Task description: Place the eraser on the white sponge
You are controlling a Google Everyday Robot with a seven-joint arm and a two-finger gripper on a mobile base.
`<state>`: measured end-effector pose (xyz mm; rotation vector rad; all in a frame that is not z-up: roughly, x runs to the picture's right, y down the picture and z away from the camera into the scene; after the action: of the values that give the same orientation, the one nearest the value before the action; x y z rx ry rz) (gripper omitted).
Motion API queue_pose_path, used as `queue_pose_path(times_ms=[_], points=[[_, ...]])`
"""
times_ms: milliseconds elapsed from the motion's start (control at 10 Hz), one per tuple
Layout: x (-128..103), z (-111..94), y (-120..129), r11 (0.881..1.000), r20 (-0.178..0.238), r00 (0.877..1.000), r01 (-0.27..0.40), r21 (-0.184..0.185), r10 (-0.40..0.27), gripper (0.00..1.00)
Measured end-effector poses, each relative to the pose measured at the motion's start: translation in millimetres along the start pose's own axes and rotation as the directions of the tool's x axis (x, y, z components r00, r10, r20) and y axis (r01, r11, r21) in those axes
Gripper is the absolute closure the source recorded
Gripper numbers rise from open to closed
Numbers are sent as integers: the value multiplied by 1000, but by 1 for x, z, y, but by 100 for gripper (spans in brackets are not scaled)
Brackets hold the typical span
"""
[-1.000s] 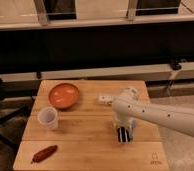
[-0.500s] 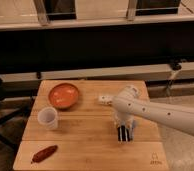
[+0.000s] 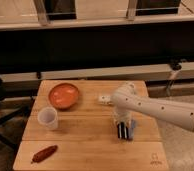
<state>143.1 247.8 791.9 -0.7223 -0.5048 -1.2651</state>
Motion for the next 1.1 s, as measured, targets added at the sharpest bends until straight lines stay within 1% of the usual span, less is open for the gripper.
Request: queue_pose_path(times_ms=[100,200,300,500,600,800,900,1100], points=[[-5,-4,2,1000,6,1000,-6,-1,6,100],[-15,-10,5,1000,13,1000,-11,0,11,100],[-33,-16,11,1000,23,1000,-19,1,19,100],[-53,-22,19,999,36,999,-35,4,34,100],[-55,-22,20,999,44,998,-42,6,41,100],[-48,-23,22,998,65,996,-60,18,59,100],[-42,-22,21,997,78,995,-65,30,62,100],[-29,-16,21,996,91,993,-74,41,70,100]])
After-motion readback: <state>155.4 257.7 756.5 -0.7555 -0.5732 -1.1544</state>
